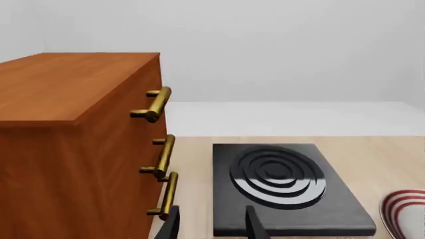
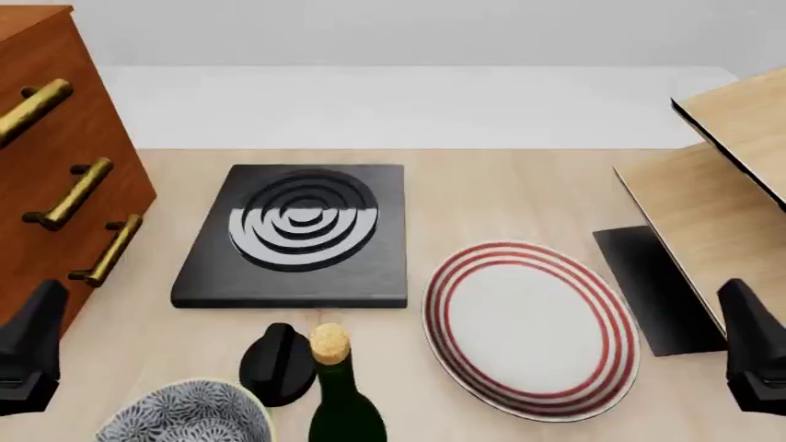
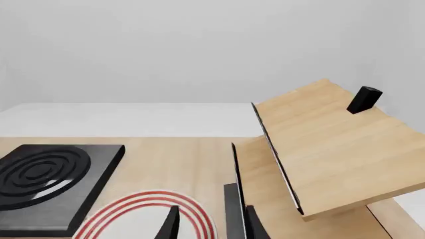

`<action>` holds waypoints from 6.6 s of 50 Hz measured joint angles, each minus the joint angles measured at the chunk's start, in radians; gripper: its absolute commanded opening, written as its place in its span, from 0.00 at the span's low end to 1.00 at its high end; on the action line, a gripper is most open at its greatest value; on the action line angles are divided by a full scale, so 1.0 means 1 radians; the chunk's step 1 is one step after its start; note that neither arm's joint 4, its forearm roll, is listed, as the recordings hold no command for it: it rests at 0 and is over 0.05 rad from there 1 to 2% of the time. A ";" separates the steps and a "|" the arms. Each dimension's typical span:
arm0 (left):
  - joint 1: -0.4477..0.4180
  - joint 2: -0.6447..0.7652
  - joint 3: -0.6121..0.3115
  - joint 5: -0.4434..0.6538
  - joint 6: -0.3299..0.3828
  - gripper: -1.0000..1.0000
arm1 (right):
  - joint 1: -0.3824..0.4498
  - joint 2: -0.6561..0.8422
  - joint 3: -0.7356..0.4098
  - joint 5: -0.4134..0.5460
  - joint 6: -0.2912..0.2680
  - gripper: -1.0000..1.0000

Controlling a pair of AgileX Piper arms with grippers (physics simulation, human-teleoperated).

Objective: Pick up the akita bowl and put it on the plate.

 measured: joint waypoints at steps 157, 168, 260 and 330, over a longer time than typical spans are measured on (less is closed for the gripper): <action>-0.264 0.096 -0.074 0.799 -0.086 1.00 | 0.000 0.005 -0.003 -0.001 0.000 1.00; -0.281 0.167 -0.042 0.709 -0.101 1.00 | 0.000 0.005 -0.003 -0.001 0.000 1.00; -0.018 0.046 -0.253 0.942 0.107 0.00 | 0.000 0.005 -0.003 -0.001 0.000 1.00; -0.161 0.751 -0.691 0.080 -0.081 0.00 | 0.000 0.005 -0.003 -0.001 0.000 1.00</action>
